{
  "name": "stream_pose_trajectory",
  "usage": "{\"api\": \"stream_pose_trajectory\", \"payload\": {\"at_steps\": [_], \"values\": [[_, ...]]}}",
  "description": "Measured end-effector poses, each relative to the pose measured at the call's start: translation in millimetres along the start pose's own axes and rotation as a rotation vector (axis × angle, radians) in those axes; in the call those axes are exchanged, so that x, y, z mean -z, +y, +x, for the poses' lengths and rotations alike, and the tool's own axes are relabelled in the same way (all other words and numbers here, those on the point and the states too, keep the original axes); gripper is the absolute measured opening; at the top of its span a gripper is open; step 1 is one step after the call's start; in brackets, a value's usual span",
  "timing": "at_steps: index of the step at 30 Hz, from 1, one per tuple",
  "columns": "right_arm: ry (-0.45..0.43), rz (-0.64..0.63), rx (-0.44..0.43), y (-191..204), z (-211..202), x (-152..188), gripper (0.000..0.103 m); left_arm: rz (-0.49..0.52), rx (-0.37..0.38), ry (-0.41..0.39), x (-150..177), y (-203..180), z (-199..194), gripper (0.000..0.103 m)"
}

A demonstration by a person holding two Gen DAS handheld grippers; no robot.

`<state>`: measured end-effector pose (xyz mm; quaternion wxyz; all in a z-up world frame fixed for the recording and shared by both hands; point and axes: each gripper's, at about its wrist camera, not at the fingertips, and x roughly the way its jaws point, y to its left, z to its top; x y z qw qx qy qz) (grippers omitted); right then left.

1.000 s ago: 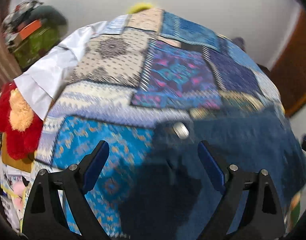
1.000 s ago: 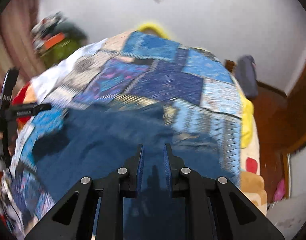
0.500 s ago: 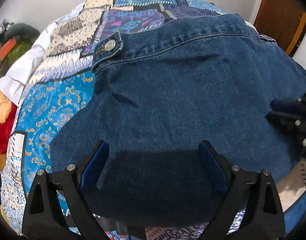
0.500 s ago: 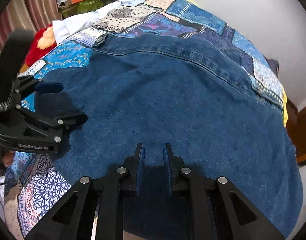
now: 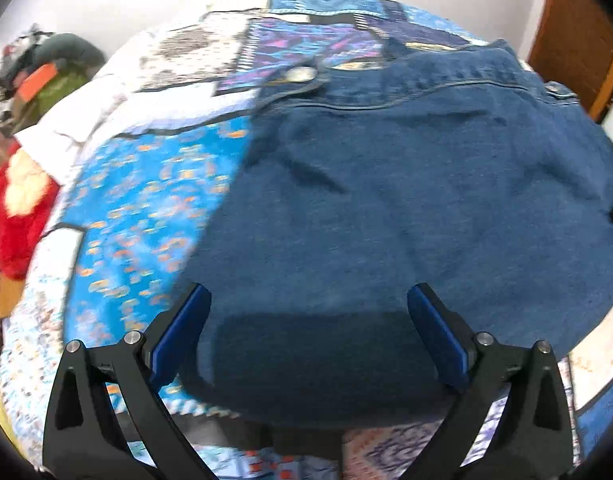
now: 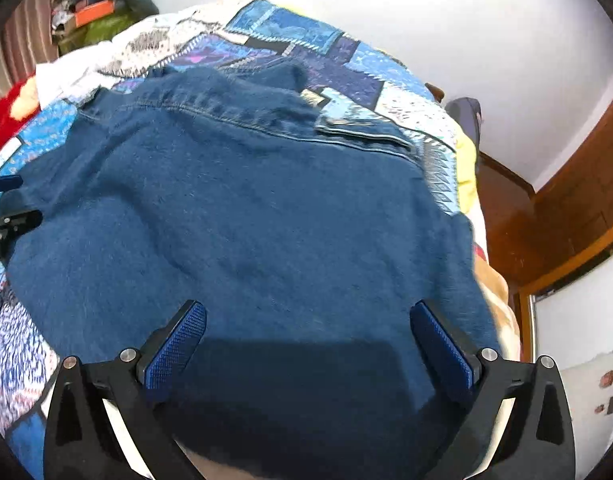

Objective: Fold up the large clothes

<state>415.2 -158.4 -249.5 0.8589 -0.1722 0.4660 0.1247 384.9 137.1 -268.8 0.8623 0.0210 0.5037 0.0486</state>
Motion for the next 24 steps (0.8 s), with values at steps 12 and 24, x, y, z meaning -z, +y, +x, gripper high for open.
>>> {"api": "stream_pose_trajectory", "payload": {"at_steps": [12,24], "values": [[-0.053,0.069,0.025,-33.9,-48.6,19.0,0.103,-0.175,0.078,0.008,19.4,34.7,-24.1,0.103],[-0.166,0.092,0.014,-28.7,-100.6,9.6,0.103,-0.333,0.019,-0.061,39.5,73.2,-80.3,0.103]]}}
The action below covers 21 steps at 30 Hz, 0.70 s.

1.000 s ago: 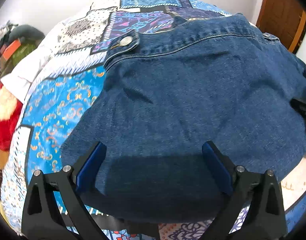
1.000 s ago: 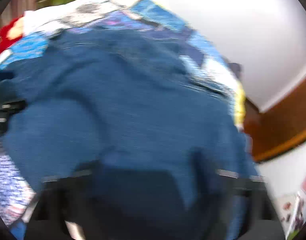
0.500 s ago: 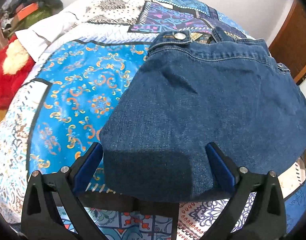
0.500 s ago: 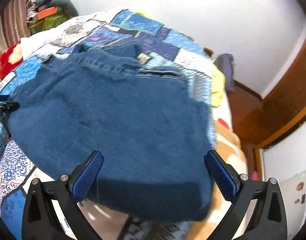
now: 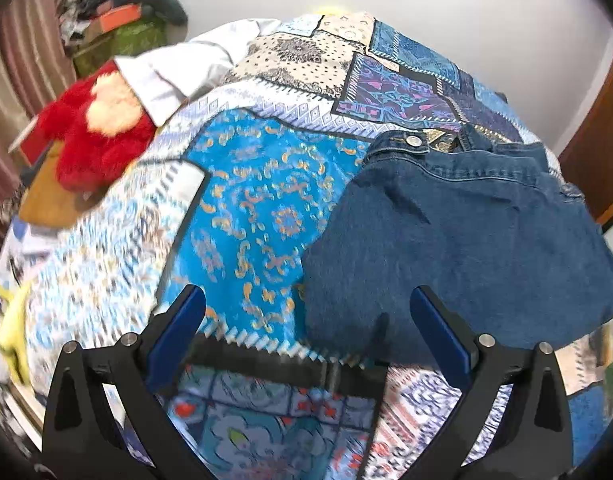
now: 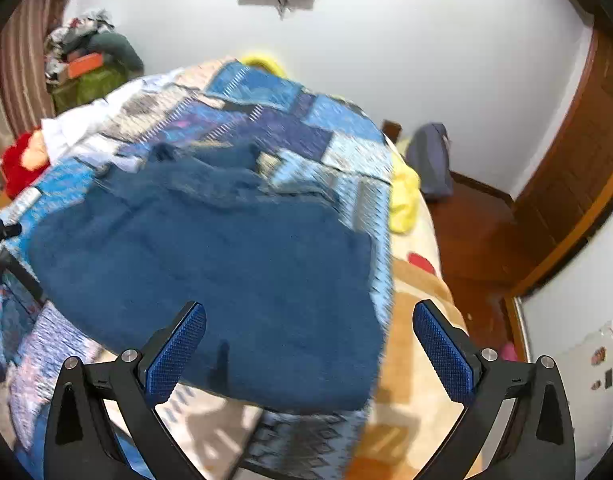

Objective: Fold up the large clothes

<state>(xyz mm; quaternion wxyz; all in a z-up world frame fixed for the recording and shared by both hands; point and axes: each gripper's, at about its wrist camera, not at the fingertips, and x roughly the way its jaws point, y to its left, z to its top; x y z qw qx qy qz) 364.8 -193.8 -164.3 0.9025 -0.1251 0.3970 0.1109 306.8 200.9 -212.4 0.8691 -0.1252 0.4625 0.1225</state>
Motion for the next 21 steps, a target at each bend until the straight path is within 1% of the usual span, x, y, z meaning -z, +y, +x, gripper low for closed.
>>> {"api": "stream_pose_trajectory", "payload": {"at_steps": [4,7,9,12,14,17,19,21], "values": [[-0.033,-0.030,-0.058,29.5,-4.6,-10.7,0.103,-0.095,0.151,0.085,17.6,-1.9,9.0,0.103],[-0.039,-0.072,-0.092,58.2,2.1,-16.3,0.103,-0.178,0.256,0.150,32.9,-5.1,23.4,0.103],[-0.020,-0.090,-0.125,76.2,14.5,-17.5,0.103,-0.236,0.316,0.195,40.5,-8.5,35.4,0.103],[0.049,-0.093,-0.168,93.6,41.4,-15.1,0.103,-0.309,0.426,0.258,43.9,-14.1,57.2,0.103],[0.104,-0.085,-0.187,100.6,62.7,-10.9,0.103,-0.345,0.456,0.276,43.0,-17.2,69.3,0.103],[0.205,-0.054,-0.228,104.4,94.0,-0.4,0.103,-0.382,0.489,0.278,39.3,-21.2,87.1,0.103],[0.213,-0.028,-0.254,101.2,101.7,3.5,0.103,-0.404,0.503,0.266,33.6,-23.0,99.6,0.099],[0.206,-0.019,-0.284,97.2,103.4,4.3,0.103,-0.440,0.496,0.258,28.1,-22.5,113.7,0.095]]}}
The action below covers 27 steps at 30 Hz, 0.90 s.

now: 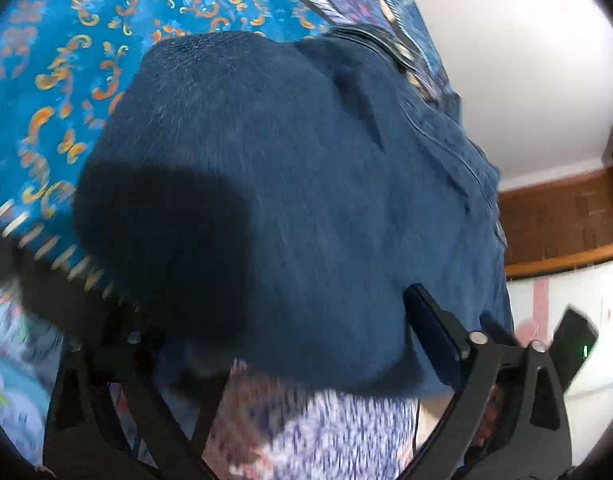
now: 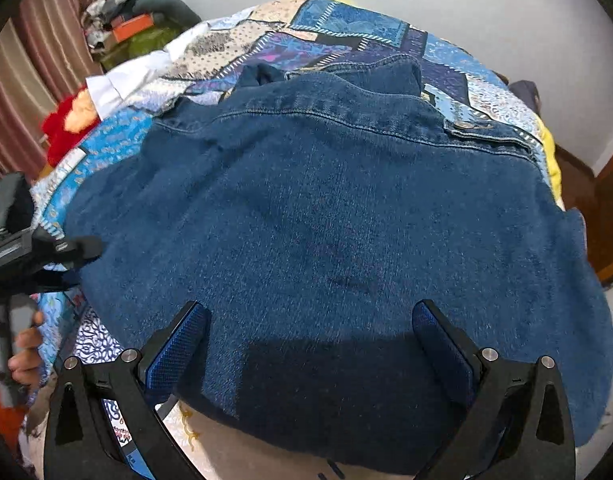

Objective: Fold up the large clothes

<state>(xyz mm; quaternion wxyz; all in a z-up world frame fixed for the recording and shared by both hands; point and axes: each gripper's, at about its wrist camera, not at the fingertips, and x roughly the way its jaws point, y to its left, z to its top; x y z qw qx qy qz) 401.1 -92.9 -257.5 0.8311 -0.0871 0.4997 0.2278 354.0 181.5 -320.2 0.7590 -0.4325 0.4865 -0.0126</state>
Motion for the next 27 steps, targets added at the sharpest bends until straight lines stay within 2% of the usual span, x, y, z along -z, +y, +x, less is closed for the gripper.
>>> {"api": "stream_pose_trajectory", "payload": {"at_steps": [3,5,7,9,12,13,17,20,22,25,27], "values": [[-0.001,-0.014,-0.016,-1.1,2.9,-0.3,0.103,-0.047,-0.010,-0.056,-17.8,2.3,12.0,0.093],[-0.001,-0.012,-0.028,-3.3,3.9,-0.3,0.103,-0.084,-0.020,-0.093,-24.6,2.5,15.4,0.088],[0.001,-0.008,-0.040,-4.1,4.4,-1.3,0.103,-0.112,-0.055,-0.131,-28.4,0.7,14.2,0.072],[0.008,-0.001,-0.049,-3.8,2.8,-2.3,0.103,-0.105,-0.079,-0.160,-28.9,-5.9,11.0,0.065],[0.037,0.014,-0.033,1.2,0.9,-7.3,0.103,-0.034,-0.110,-0.226,-25.3,-23.8,-5.4,0.050],[0.044,0.017,-0.039,4.6,-1.2,-10.2,0.103,-0.008,-0.118,-0.249,-23.3,-31.2,-13.6,0.047],[0.015,0.052,-0.139,19.5,-17.1,-21.2,0.103,0.092,-0.168,-0.346,-12.4,-55.7,-53.9,0.045],[-0.002,0.071,-0.193,37.2,-20.5,-31.5,0.103,0.148,-0.216,-0.409,-3.1,-54.2,-89.1,0.045],[0.020,0.081,-0.215,51.8,-12.6,-36.7,0.103,0.181,-0.259,-0.447,4.7,-55.0,-108.0,0.045],[0.129,0.061,-0.258,86.0,21.8,-38.3,0.103,0.207,-0.319,-0.487,13.2,-47.9,-132.0,0.044],[0.168,0.008,-0.237,107.2,40.4,-33.3,0.103,0.209,-0.345,-0.495,13.0,-43.8,-138.5,0.044]]}}
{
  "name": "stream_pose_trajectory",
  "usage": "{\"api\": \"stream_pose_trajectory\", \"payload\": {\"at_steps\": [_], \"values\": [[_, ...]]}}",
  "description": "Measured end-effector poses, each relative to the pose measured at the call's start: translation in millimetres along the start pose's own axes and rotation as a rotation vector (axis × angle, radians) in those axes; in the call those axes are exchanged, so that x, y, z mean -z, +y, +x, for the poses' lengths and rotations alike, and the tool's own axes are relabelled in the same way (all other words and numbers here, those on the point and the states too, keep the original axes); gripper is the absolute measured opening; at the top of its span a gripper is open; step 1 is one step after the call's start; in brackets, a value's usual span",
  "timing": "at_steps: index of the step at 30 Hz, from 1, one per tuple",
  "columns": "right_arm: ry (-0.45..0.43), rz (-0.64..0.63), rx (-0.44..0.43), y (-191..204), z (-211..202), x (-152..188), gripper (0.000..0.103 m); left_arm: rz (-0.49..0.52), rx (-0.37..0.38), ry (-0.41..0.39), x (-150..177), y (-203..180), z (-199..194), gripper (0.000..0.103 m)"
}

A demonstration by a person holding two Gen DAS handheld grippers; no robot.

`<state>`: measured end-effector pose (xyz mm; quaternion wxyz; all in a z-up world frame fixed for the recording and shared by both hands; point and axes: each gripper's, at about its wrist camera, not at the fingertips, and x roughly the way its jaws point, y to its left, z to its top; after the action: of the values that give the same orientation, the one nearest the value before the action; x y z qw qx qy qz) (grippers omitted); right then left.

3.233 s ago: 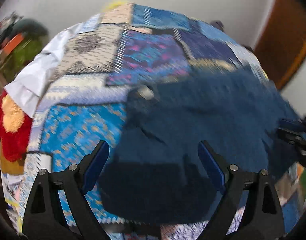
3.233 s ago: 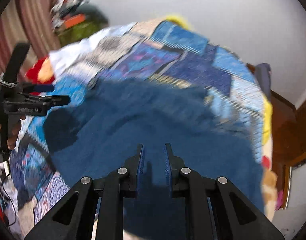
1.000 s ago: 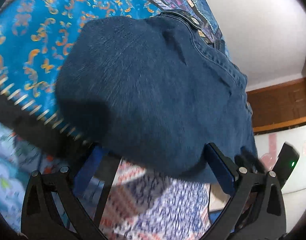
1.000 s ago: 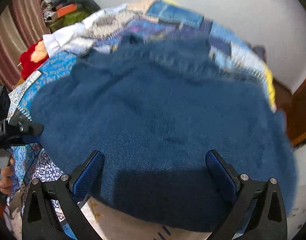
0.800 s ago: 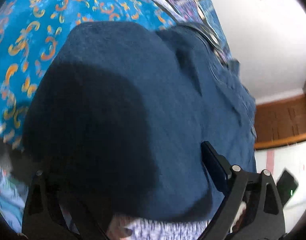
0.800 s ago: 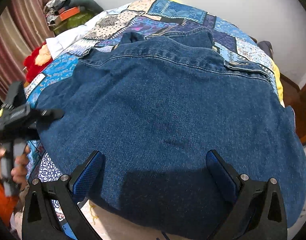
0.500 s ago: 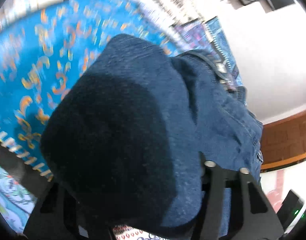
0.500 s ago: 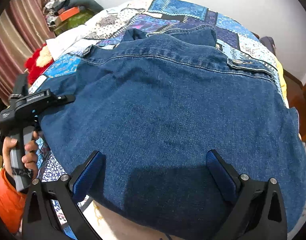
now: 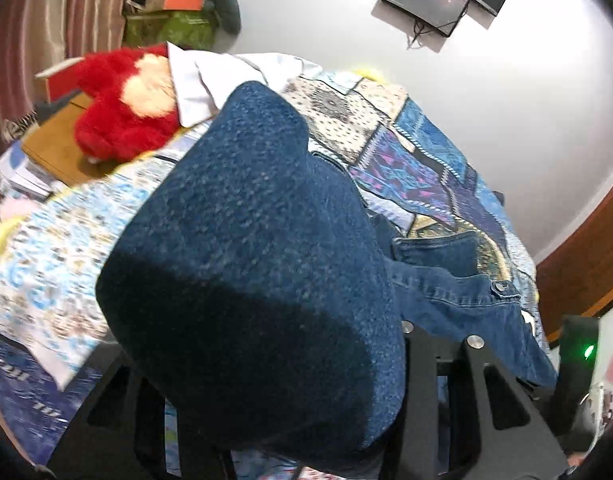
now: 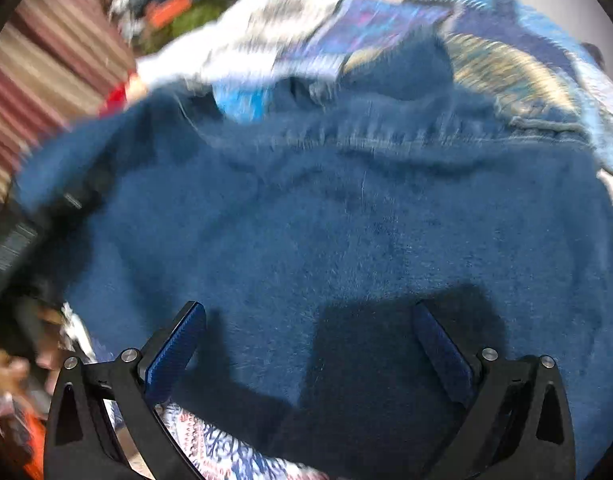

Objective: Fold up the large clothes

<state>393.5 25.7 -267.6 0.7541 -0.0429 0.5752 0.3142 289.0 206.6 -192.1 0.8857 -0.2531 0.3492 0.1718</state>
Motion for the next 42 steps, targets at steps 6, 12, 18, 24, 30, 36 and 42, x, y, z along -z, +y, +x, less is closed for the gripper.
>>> {"api": "stream_pose_trajectory", "payload": {"at_steps": [6,12,18,24,30,36,42], "values": [[0.014,-0.141,0.024,36.3,14.2,0.4,0.103,0.060,-0.045,-0.038,-7.6,-11.0,-10.5,0.042],[-0.083,0.086,-0.083,-30.3,-52.0,12.5,0.103,0.294,-0.023,-0.160,-18.7,-96.4,-34.7,0.038],[-0.294,0.244,0.064,-118.2,-159.6,70.9,0.103,0.694,0.062,-0.272,31.6,-241.6,-46.0,0.038],[-0.364,0.405,0.134,-184.3,-220.3,133.4,0.103,1.061,0.145,-0.021,134.3,-307.1,1.7,0.038],[-0.374,0.452,0.147,-200.5,-239.6,168.4,0.103,1.110,0.147,0.081,162.7,-292.1,4.8,0.052],[-0.392,0.426,0.112,-190.2,-245.3,171.4,0.103,0.980,0.307,0.214,145.1,-266.5,-31.3,0.089],[-0.422,0.327,0.050,-152.2,-244.0,138.7,0.103,0.790,0.300,0.170,89.9,-216.6,-63.6,0.096]]}}
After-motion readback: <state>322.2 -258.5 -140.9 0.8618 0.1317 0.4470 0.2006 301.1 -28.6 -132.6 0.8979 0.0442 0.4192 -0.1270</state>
